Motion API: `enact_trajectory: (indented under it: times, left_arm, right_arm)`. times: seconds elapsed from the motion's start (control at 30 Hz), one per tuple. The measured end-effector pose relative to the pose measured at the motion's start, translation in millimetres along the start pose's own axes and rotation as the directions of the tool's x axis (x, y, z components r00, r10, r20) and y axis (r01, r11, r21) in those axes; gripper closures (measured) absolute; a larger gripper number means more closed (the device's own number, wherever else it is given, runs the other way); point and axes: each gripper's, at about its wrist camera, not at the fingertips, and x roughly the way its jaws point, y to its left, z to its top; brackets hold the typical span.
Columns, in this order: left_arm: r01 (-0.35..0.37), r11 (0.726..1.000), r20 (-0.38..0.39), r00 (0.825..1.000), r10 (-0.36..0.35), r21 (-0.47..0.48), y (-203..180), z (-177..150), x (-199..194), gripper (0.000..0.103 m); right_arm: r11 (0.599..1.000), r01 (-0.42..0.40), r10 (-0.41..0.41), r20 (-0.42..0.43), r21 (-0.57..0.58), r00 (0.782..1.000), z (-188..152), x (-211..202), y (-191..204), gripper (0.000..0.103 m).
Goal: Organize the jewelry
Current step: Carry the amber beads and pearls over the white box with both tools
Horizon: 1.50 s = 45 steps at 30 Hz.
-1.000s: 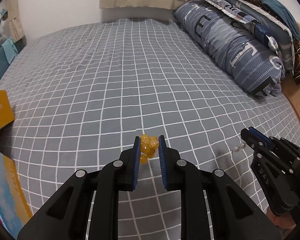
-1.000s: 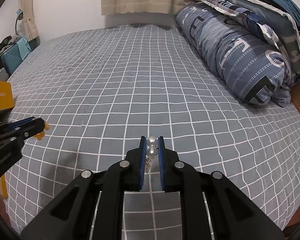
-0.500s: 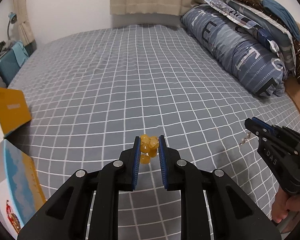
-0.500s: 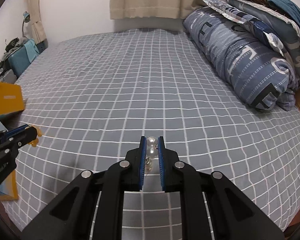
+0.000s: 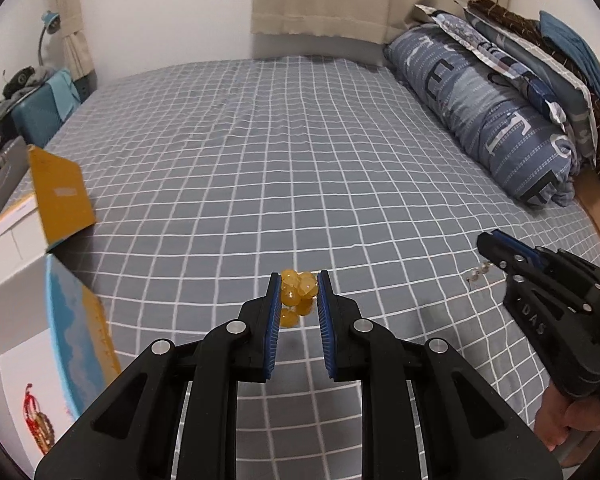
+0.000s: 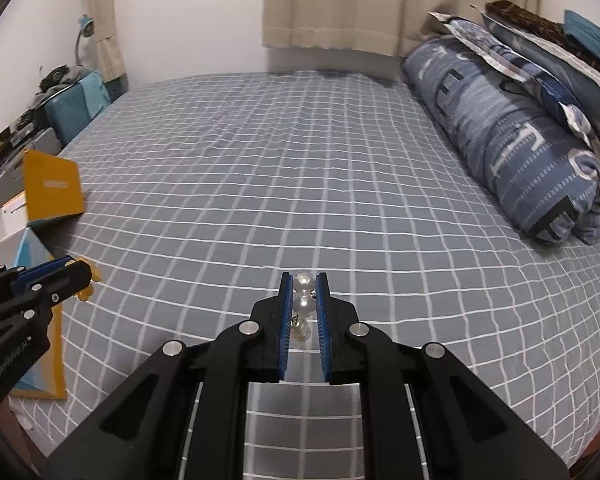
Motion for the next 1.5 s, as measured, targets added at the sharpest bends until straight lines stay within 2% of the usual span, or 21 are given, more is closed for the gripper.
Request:
enact_trajectory:
  times: [0.43, 0.67, 0.9, 1.13, 1.27, 1.5]
  left_arm:
    - [-0.041, 0.998, 0.010, 0.999, 0.042, -0.057, 63, -24, -40, 0.086]
    - [-0.071, 0.992, 0.022, 0.997, 0.074, -0.105, 106, -41, -69, 0.086]
    - [-0.161, 0.967, 0.037, 0.985, 0.171, -0.196, 171, -70, -101, 0.086]
    - [-0.201, 0.941, 0.030, 0.976, 0.217, -0.272, 222, -91, -120, 0.086]
    - [-0.211, 0.931, 0.029, 0.973, 0.230, -0.299, 243, -104, -128, 0.086]
    - [-0.256, 0.899, 0.011, 0.961, 0.278, -0.354, 278, -125, -139, 0.086]
  right_arm:
    - [0.991, -0.104, 0.104, -0.005, -0.084, 0.995, 0, -17, 91, 0.092]
    - [0.974, -0.189, 0.190, -0.010, -0.122, 0.982, -2, -36, 145, 0.092]
    - [0.950, -0.260, 0.266, 0.010, -0.172, 0.964, 0, -62, 206, 0.092]
    - [0.913, -0.335, 0.345, 0.005, -0.233, 0.939, -3, -77, 271, 0.092]
    - [0.906, -0.323, 0.337, 0.005, -0.274, 0.941, -8, -79, 301, 0.092]
    - [0.886, -0.363, 0.373, -0.020, -0.288, 0.928, -13, -79, 330, 0.092]
